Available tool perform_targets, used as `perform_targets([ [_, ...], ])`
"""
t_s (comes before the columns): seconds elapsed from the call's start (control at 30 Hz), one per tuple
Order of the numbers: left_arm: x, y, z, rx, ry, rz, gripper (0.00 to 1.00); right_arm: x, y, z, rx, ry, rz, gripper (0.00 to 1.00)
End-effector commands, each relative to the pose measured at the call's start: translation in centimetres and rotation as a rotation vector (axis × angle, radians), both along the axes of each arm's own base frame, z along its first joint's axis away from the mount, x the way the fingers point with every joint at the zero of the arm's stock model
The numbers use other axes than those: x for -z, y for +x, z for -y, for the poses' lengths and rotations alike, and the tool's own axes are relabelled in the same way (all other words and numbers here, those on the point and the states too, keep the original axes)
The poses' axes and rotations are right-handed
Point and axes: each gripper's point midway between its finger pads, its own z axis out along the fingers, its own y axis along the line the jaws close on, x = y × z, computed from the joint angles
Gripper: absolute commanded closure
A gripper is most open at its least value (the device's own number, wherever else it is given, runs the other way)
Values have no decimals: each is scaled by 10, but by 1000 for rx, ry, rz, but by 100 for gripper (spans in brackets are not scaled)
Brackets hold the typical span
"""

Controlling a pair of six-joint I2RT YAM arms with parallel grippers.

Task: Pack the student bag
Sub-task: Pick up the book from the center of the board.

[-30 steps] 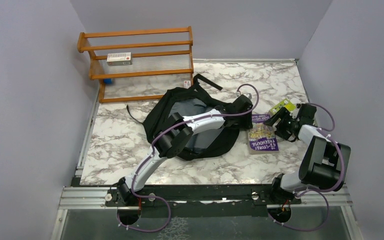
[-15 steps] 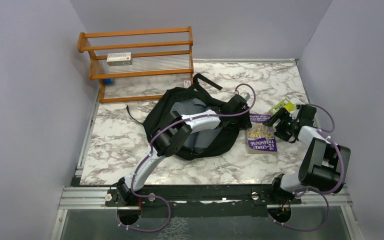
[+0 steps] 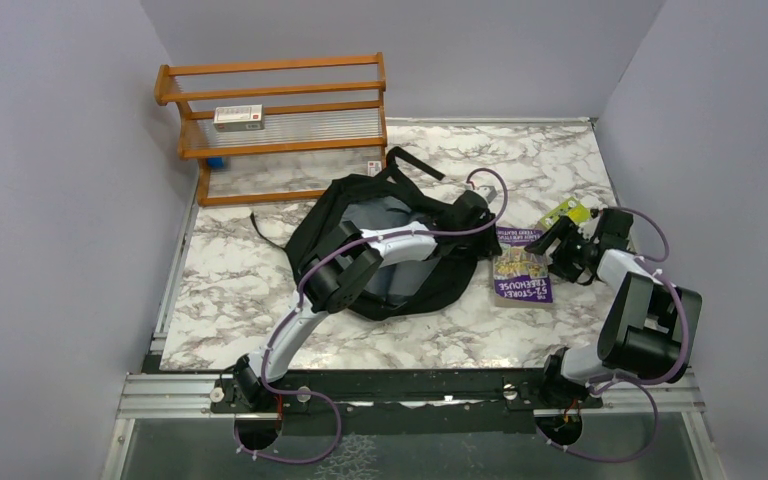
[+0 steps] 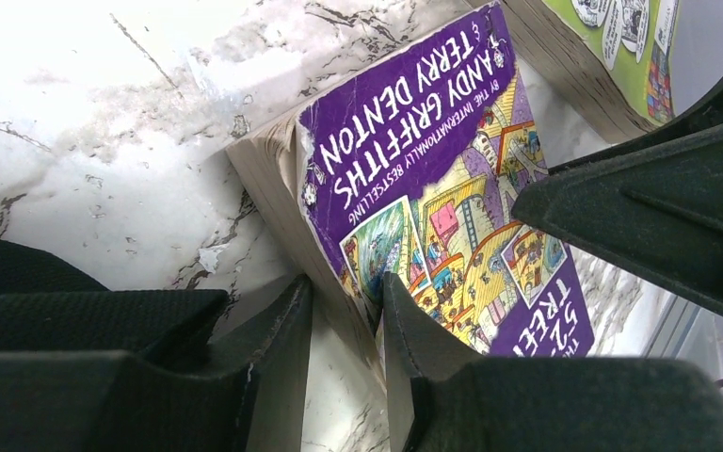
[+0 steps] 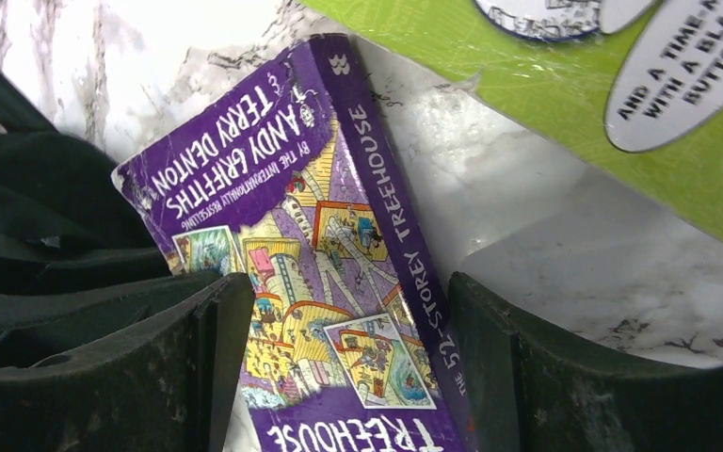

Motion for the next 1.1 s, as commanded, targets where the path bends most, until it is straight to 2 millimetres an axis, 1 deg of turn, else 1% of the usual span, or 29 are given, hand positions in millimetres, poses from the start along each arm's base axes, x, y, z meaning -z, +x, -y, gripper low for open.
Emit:
perform_targets([
  [0.0, 148, -42, -118, -17, 500, -222, 100, 16, -28, -36, -123, 164, -95, 21],
  [0.1, 149, -43, -117, -9, 496, -227, 100, 8, -29, -51, -169, 244, -45, 28],
  [0.27, 148, -43, -115, -1, 489, -225, 100, -23, -26, -72, -237, 365, 101, 37],
  [0.4, 146, -43, -112, 7, 477, -228, 100, -47, -20, -77, -265, 387, 193, 40],
  [0.53, 146, -44, -110, 14, 466, -234, 100, -64, -15, -78, -238, 402, 263, 40],
  [0.63, 145, -45, -108, 15, 460, -235, 100, -67, -12, -78, -176, 433, 298, 40],
  [0.73, 145, -46, -107, 17, 455, -239, 100, -62, -12, -77, -103, 462, 299, 40],
  [0.83, 144, -47, -105, 23, 446, -241, 100, -53, -10, -72, -57, 453, 273, 41],
  [0.93, 144, -49, -102, 32, 441, -241, 100, -44, -8, -69, -41, 439, 258, 43],
  [1.07, 143, -53, -98, 45, 429, -241, 100, -41, -7, -72, -57, 465, 279, 48],
])
